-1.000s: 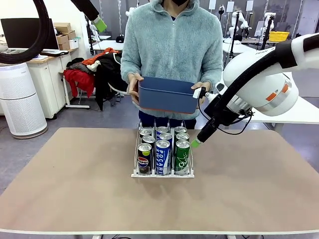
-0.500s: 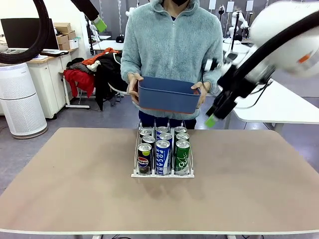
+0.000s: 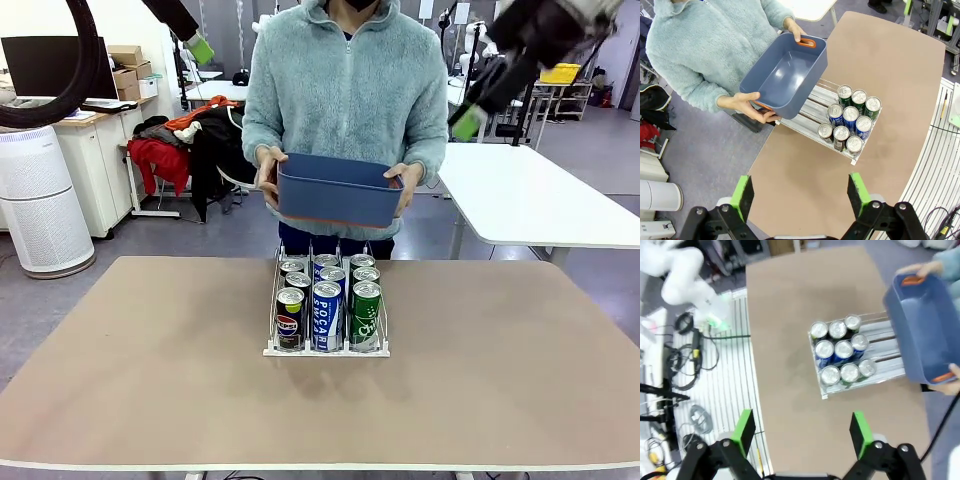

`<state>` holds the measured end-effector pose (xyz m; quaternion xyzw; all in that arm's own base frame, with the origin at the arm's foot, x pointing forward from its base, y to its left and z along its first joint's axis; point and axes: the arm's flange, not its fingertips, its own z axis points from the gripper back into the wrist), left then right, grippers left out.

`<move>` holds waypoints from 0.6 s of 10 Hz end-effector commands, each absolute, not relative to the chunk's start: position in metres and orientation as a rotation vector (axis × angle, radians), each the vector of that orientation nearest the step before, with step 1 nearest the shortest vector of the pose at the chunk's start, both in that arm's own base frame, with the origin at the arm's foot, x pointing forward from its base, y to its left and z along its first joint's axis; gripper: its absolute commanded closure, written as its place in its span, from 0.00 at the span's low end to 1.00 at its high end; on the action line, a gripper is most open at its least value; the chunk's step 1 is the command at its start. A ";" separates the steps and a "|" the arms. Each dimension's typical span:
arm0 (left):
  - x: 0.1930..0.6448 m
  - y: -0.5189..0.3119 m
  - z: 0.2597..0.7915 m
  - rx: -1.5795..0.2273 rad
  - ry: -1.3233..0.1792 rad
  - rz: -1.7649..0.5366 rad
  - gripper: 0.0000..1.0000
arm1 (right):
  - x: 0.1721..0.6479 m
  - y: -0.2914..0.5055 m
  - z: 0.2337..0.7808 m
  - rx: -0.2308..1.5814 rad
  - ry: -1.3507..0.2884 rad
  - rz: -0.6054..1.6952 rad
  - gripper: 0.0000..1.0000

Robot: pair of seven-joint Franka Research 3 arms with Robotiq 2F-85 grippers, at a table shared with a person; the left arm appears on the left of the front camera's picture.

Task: Fill the beverage cans into the dispenser.
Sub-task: Place the picked Sprite in the line of the Automatic Can Dispenser with the same cans.

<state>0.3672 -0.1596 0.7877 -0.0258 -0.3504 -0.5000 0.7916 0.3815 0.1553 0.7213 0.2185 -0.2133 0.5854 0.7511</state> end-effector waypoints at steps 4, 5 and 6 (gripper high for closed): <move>0.367 -0.159 0.787 -0.055 -0.757 -1.076 0.00 | 0.389 0.167 0.817 0.279 -0.577 1.166 0.00; 0.367 -0.159 0.787 -0.055 -0.757 -1.076 0.00 | 0.384 0.169 0.826 0.263 -0.607 1.147 0.00; 0.367 -0.159 0.787 -0.055 -0.757 -1.076 0.00 | 0.384 0.165 0.840 0.251 -0.634 1.140 0.00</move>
